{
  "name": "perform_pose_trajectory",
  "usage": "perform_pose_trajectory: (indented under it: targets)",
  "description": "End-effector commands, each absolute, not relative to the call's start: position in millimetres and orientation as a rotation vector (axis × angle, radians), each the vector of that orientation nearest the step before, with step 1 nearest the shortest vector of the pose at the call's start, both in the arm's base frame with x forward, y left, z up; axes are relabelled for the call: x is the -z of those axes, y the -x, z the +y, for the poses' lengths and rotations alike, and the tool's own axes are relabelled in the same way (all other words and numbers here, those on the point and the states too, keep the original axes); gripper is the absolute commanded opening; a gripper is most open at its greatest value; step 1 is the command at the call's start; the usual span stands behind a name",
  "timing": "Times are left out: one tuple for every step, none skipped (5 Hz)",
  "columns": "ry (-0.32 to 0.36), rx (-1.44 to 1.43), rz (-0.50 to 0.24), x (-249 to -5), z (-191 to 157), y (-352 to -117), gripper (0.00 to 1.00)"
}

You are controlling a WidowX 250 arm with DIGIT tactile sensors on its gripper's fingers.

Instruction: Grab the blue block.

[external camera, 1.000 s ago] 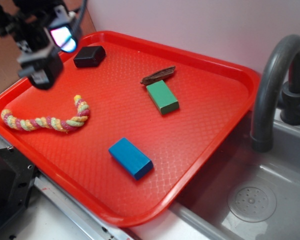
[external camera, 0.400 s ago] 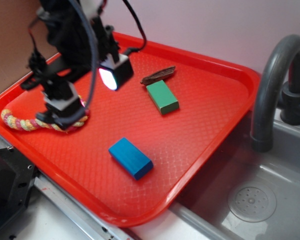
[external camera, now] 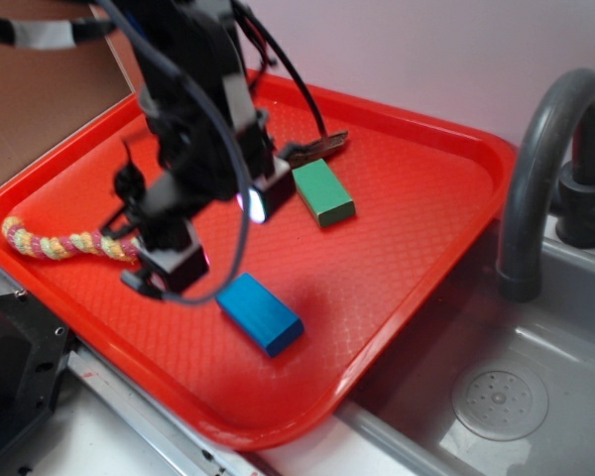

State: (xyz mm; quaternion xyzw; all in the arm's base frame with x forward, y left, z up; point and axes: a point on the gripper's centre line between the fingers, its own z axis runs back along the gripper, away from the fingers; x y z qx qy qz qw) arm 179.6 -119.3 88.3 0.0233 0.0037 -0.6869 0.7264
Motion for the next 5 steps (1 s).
perform_pose_trajectory:
  targets:
    - [-0.104, 1.568, 0.023, -59.1, -128.6, -169.0, 1.00]
    - [-0.123, 1.577, 0.046, -47.3, -131.8, -168.0, 1.00]
    - [-0.191, 1.584, 0.116, -29.4, -139.1, -165.2, 0.98]
    - [-0.211, 1.641, 0.126, -22.5, -141.5, -158.6, 0.00]
    - [-0.216, 1.664, 0.145, -13.3, -146.1, -150.5, 0.00]
